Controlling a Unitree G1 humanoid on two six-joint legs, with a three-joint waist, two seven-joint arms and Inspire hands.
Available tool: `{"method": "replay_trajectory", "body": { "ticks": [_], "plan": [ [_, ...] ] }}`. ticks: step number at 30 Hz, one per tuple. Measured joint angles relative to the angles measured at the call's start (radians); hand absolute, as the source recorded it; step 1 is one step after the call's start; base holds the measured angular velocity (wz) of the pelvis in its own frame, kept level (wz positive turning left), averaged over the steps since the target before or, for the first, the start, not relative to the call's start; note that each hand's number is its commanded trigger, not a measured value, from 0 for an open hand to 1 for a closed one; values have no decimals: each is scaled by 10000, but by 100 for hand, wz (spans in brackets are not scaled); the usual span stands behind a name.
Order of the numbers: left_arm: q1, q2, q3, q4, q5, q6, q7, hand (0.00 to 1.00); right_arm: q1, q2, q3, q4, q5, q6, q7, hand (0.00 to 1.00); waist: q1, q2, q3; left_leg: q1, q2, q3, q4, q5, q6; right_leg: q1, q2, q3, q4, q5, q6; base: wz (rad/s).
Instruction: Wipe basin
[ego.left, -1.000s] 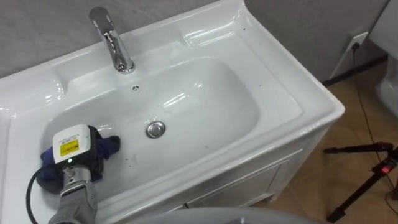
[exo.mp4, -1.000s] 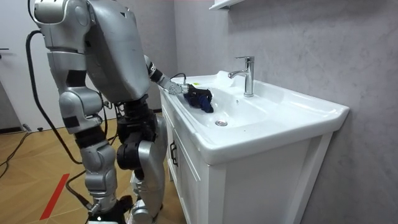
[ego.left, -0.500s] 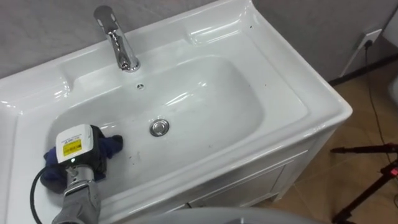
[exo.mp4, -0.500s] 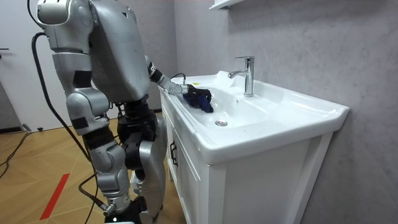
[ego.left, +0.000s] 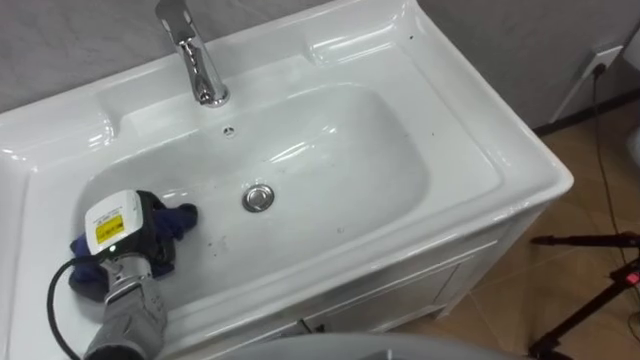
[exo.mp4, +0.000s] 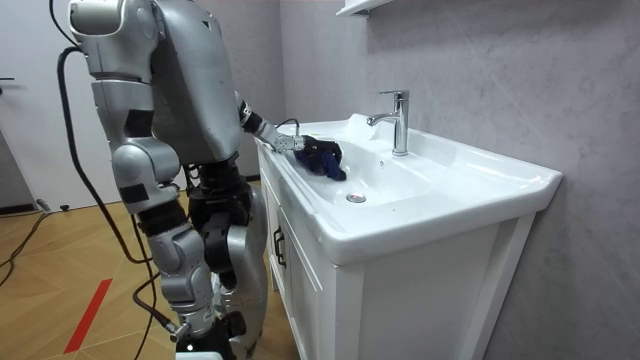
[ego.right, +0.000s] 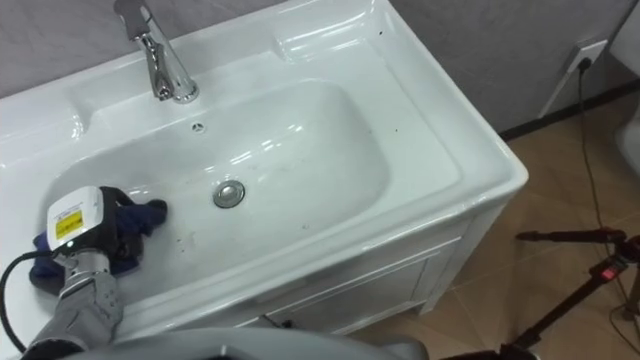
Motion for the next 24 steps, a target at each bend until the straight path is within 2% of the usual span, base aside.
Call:
{"method": "replay_trajectory", "body": {
  "ticks": [4, 6, 7, 9, 12, 14, 16, 19, 24],
  "plan": [
    [11, -12, 1, -615, -369, -260, -183, 100, 38, 132, -1, -21, 348, -340, -1, 0, 31, -56, 59, -321, -6, -182, 7, -4, 2, -112, -31, -238, -17, 34, 6, 19],
    [9, -12, -20, -943, -442, -248, -245, 100, 13, 217, 86, -54, 712, -530, 12, 0, -30, -98, 90, -518, -3, -314, 39, -4, 1, -187, -57, -432, -24, 36, 3, 26],
    [8, -12, -51, -1267, -633, -254, -315, 100, -34, 247, 162, -52, 844, -641, 34, 0, -11, -44, 123, -591, -3, -402, 42, -4, 1, -228, -60, -500, -27, 36, 3, 25],
    [9, -10, -51, -1698, -868, -251, -432, 100, -85, 241, 288, -47, 1162, -758, 120, 0, -8, -90, 225, -659, -3, -432, 49, -5, 0, -247, -81, -659, -45, 36, 3, 20],
    [125, -10, -30, -2495, -789, -243, -612, 100, -95, 225, 309, -39, 1207, -859, 114, 0, 37, -77, 215, -819, -6, -485, 52, -11, -10, -329, -97, -778, -172, 49, 12, 17],
    [125, -8, -29, -2801, -549, -252, -687, 100, -109, 231, 309, -10, 1185, -911, 118, 0, 41, -17, 193, -837, -18, -509, 42, -11, -11, -325, -117, -884, -172, 54, 18, 9],
    [137, 15, -22, -3113, -325, -253, -723, 100, -112, 232, 338, 1, 1182, -973, 123, 0, 19, 98, 191, -827, -51, -717, 43, -11, -10, -246, -155, -967, -186, 55, 20, 12],
    [138, 32, -22, -3525, -318, -255, -728, 100, -67, 228, 380, 0, 1189, -1026, 154, 0, 12, 174, 171, -824, -72, -731, 43, -10, -9, -220, -179, -1047, -191, 54, 21, 3],
    [138, 51, -17, -3648, -120, -242, -727, 100, -15, 234, 381, -27, 1190, -1026, 222, 0, 44, 184, 163, -818, -81, -727, 41, -10, -9, -200, -197, -1119, -191, 60, 32, 4]
  ]
}}
